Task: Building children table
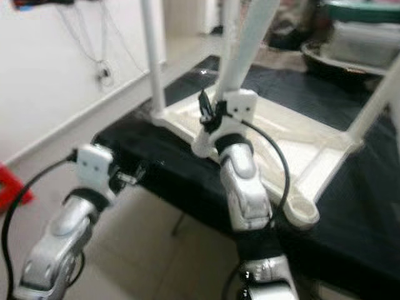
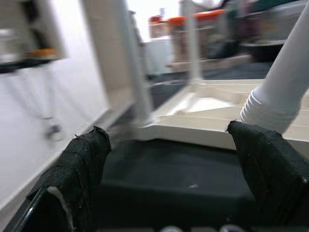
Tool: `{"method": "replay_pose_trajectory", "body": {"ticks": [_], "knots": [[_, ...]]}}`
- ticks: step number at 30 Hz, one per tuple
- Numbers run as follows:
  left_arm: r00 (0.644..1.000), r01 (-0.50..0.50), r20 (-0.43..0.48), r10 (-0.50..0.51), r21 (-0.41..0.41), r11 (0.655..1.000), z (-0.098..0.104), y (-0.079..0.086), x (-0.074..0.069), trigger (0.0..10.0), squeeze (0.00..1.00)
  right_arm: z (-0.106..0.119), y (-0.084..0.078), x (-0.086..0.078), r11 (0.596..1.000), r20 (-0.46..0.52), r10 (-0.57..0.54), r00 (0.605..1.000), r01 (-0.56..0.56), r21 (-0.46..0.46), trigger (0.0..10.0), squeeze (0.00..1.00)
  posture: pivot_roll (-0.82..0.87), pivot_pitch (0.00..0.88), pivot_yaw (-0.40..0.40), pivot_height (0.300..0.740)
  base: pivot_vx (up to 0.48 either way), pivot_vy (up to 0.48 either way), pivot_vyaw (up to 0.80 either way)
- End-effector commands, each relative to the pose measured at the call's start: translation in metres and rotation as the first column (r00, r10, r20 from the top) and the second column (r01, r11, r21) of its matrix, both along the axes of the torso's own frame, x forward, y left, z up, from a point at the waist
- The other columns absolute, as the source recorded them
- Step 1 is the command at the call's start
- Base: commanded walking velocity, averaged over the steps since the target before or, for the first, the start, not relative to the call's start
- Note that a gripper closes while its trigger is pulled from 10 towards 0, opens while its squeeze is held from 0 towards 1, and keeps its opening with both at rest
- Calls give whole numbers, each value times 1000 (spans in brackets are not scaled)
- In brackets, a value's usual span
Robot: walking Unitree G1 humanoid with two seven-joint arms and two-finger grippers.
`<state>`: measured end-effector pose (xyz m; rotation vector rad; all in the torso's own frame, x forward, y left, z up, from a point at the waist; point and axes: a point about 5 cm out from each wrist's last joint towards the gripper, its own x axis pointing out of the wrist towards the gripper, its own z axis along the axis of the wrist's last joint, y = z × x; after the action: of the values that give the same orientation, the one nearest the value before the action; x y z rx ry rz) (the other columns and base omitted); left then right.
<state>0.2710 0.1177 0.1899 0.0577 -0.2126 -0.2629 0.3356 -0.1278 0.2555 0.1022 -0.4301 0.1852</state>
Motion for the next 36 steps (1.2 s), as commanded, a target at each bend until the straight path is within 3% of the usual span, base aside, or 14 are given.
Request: {"method": "replay_pose_trajectory", "body": {"ticks": [1,5,18,21,31,36], "knots": [[1000,-26,-9,26,12,1000,-3,2,2,10000,0,0,0,0,999,-10,0,1000,1,39,10000,0,40,11,-50,740,0,0,0],[998,-55,-3,55,15,998,-2,6,4,10000,0,4,-2,0,999,5,-15,1000,15,39,10000,0,41,8,-51,740,0,0,0],[996,-92,4,92,41,995,0,13,9,10000,0,9,-4,1,999,15,-28,999,27,34,10000,0,44,2,-54,740,0,-371,0],[993,-115,-3,115,4,993,1,16,10,10000,0,9,-4,2,999,13,-33,999,33,35,10000,0,44,8,-54,740,0,0,0],[992,-126,2,126,-1,992,2,19,12,10000,0,9,-7,4,997,6,-57,998,56,46,10000,0,49,12,-54,740,0,0,0],[992,-123,3,123,-3,992,3,19,12,10000,0,10,-11,6,995,-1,-83,997,83,57,10000,0,50,15,-54,740,0,0,-800]]}}
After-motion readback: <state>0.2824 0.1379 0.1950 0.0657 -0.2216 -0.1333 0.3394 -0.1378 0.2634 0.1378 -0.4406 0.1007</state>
